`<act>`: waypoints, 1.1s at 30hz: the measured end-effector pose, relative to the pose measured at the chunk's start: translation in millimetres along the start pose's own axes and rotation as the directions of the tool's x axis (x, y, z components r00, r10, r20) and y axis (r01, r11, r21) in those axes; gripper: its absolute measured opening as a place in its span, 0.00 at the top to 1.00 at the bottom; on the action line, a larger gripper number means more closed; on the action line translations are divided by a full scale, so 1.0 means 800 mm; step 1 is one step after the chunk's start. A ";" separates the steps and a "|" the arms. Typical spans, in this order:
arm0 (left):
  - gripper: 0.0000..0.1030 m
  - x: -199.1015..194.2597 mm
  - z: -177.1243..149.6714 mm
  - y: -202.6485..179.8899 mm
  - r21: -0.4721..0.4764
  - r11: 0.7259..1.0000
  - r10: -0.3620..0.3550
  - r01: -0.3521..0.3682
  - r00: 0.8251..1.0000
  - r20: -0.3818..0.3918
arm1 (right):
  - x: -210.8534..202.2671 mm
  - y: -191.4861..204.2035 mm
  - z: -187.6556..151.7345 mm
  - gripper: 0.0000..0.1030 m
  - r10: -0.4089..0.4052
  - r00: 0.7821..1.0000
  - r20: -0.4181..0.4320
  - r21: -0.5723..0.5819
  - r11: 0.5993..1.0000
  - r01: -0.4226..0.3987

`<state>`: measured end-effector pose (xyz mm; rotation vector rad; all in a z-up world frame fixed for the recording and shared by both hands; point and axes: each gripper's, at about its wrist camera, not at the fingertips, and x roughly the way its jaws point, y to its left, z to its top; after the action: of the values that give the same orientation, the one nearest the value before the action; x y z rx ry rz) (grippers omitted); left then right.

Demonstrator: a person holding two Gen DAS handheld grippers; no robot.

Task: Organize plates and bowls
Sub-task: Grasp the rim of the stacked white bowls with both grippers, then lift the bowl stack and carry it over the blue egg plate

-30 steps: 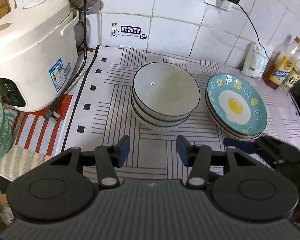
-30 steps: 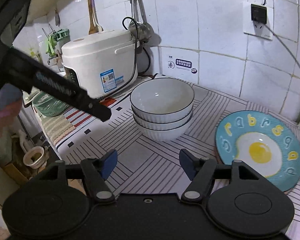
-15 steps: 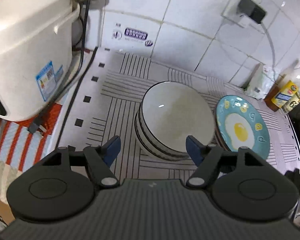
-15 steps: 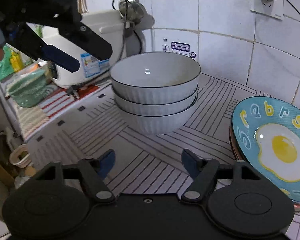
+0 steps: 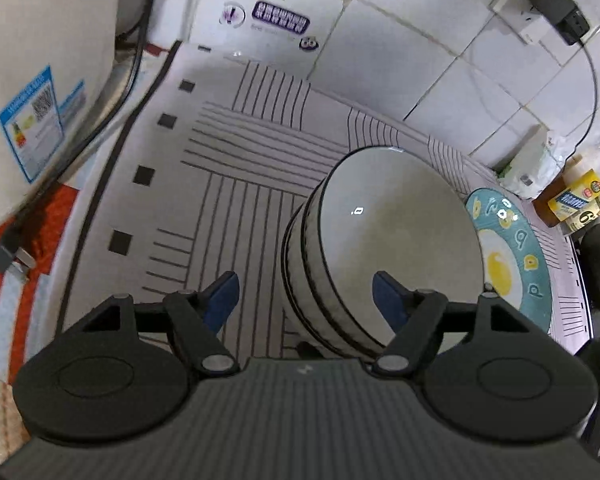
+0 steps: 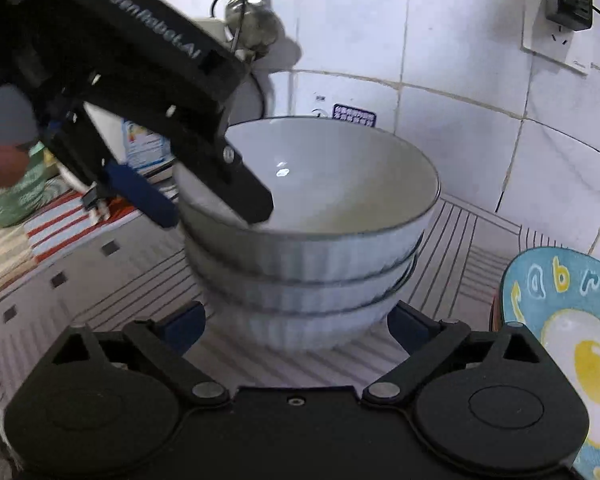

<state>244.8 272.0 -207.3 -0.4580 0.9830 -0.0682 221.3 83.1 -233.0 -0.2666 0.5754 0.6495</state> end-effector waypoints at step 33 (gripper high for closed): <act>0.45 -0.020 -0.009 -0.034 0.011 0.999 -0.046 0.046 0.999 0.017 | 0.002 -0.023 0.019 0.00 0.050 0.998 0.047 -0.007 0.999 -0.050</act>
<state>233.8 249.5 -186.9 -0.4712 0.9548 -0.1109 240.5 75.9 -220.3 -0.2425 0.5365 0.7042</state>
